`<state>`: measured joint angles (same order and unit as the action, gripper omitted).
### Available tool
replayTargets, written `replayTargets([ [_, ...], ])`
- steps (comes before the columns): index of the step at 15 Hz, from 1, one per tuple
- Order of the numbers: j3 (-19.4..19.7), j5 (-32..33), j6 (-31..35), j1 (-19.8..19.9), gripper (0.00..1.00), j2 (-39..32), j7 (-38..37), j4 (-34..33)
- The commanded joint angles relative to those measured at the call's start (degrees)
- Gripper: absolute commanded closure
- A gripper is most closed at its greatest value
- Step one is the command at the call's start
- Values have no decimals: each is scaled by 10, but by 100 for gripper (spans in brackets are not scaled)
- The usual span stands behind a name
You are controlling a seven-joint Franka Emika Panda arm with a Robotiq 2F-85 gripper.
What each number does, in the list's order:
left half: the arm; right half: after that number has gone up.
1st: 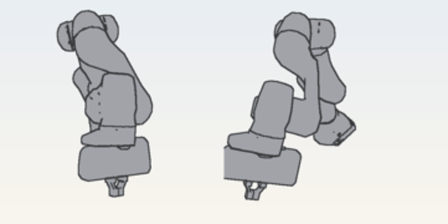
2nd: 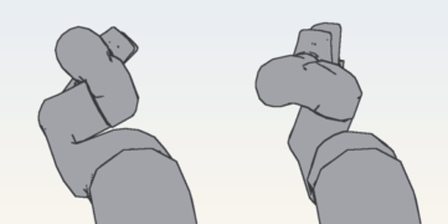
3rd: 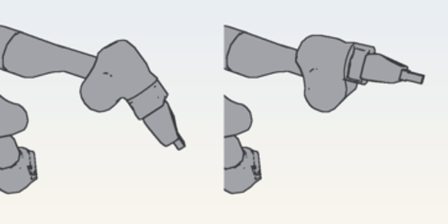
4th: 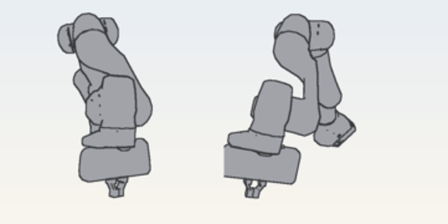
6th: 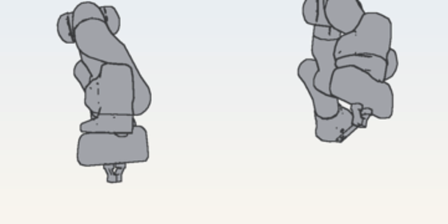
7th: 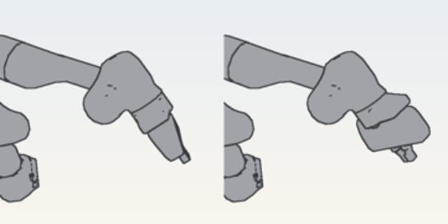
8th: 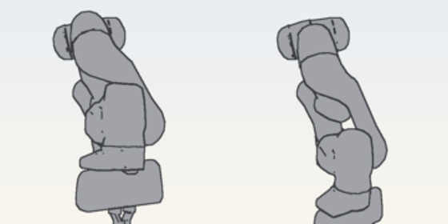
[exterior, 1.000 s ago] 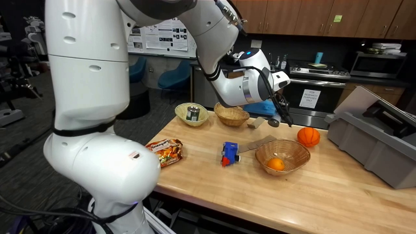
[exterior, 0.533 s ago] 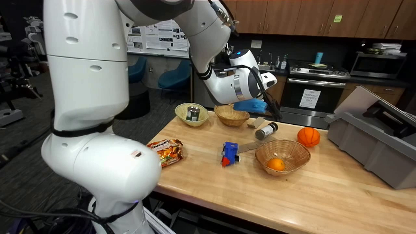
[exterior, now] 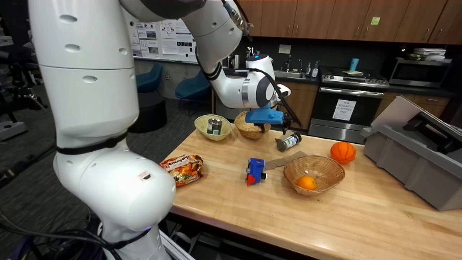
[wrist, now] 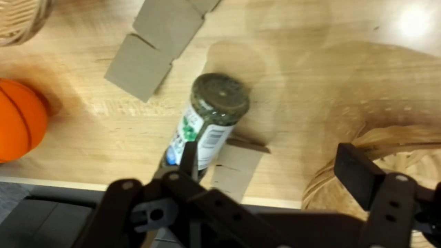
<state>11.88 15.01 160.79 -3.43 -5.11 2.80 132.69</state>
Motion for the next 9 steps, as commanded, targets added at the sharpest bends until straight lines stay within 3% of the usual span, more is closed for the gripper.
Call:
replayTargets([
  [1,-38,-16,-18,30,0,12,26,5],
  [9,-47,-24,-35,37,0,32,50,16],
])
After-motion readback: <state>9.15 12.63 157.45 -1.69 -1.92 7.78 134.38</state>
